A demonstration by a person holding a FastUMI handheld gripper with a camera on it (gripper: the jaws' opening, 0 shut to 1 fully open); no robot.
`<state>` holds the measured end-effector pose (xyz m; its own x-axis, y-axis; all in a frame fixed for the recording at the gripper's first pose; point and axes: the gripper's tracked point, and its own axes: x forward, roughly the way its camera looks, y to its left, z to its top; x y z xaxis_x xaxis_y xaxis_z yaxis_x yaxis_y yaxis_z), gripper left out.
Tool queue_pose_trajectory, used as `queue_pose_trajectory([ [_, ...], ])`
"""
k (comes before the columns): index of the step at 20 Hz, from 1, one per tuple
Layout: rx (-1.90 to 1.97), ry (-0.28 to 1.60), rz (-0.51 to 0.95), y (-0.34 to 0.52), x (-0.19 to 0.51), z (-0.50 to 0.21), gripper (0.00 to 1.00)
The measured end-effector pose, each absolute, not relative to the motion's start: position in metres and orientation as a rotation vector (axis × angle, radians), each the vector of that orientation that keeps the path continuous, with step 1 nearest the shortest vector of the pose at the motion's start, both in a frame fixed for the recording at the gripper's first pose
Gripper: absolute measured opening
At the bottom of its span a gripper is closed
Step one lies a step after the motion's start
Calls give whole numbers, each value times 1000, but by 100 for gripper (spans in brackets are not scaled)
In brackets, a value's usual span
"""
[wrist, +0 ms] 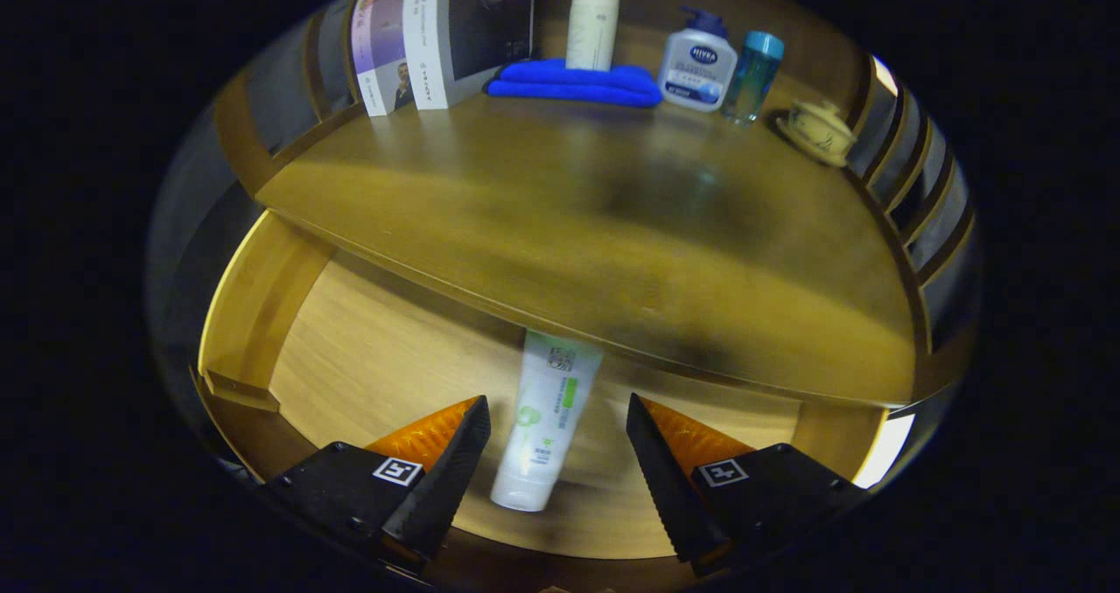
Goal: Pull open the drawer, take out the items inside it, and place them on the countertop above the cabinet.
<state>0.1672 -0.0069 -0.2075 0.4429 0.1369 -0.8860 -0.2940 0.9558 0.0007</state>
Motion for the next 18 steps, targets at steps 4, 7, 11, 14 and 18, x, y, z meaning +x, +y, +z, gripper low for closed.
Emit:
queue_pose_trajectory([
  [4,-185,1167,266,-11,164,-227,97],
  [7,-214,1206,251,-12,164,-239,94],
  [11,-208,1209,272,-5,160,-236,61],
  [14,-190,1178,278,-1,160,-228,39],
  [18,-201,1152,346,8,148,-214,39],
])
